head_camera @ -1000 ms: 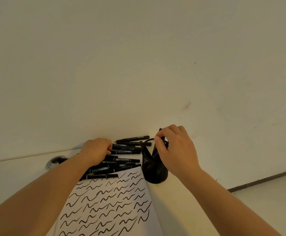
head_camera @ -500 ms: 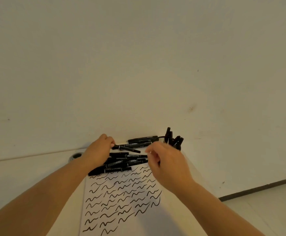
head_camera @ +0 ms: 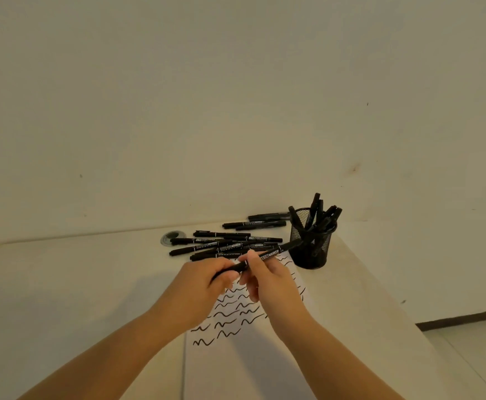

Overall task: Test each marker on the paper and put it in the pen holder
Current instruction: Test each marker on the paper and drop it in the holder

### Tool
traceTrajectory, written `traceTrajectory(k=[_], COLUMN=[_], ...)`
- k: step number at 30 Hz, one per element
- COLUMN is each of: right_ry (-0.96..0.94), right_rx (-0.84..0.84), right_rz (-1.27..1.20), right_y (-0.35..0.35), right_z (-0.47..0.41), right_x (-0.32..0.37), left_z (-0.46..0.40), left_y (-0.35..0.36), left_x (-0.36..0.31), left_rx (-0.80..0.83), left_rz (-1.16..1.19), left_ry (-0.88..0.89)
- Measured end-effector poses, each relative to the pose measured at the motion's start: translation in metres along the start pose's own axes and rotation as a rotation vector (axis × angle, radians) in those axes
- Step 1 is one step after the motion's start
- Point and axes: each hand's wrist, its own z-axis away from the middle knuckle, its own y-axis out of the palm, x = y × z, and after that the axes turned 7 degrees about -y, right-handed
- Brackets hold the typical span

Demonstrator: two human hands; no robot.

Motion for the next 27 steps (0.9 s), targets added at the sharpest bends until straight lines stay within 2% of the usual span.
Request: traceTrajectory(k=[3, 6, 8, 9, 11, 14, 18, 20, 25, 27], right_ry=[0.008, 0.076, 0.039, -0.017, -0.091, -0.066, -0.052, -0.079, -0.111, -0.130], right_rx=[-0.031, -0.244, -0.386, -0.389, -0.285, -0.108, 0.002, 0.026, -0.068, -0.013], right_rz=[0.045, 0.024, 0.048, 0.110, 0.258, 0.443, 0.343, 0.344, 0.387, 0.398], right_y=[0.009, 0.002, -0.018, -0.027, -0.038, -0.036, -0.030, -0.028, -0.035, -0.033], right_z=[0.012, 0.009, 0.005, 0.006, 0.012, 0.018, 0.023, 0.029, 0.029, 0.029], right_x=[-0.006, -0.011, -0.009, -0.010, -0.014, -0.026, -0.038, -0.045, -0.052, -0.051], left_z=[0.013, 0.027, 0.035, 0.037, 0.039, 0.037, 0.032, 0.029, 0.030, 0.030], left_y=[0.008, 0.017, 0.014, 0.011, 0.004, 0.009, 0.029, 0.035, 0.040, 0.041], left_x=[0.003, 0.016, 0.030, 0.039, 0.054, 0.059, 0.053, 0.056, 0.066, 0.067], left_rx=[-0.074, -0.188, -0.211, -0.215, -0.180, -0.058, 0.079, 0.083, 0.062, 0.044], left_rz=[-0.164, -0.362, -0.362, -0.325, -0.177, 0.090, 0.157, 0.159, 0.225, 0.227], left_ry=[0.030, 0.055, 0.018, -0.016, -0.094, -0.158, -0.117, -0.118, -0.101, -0.097])
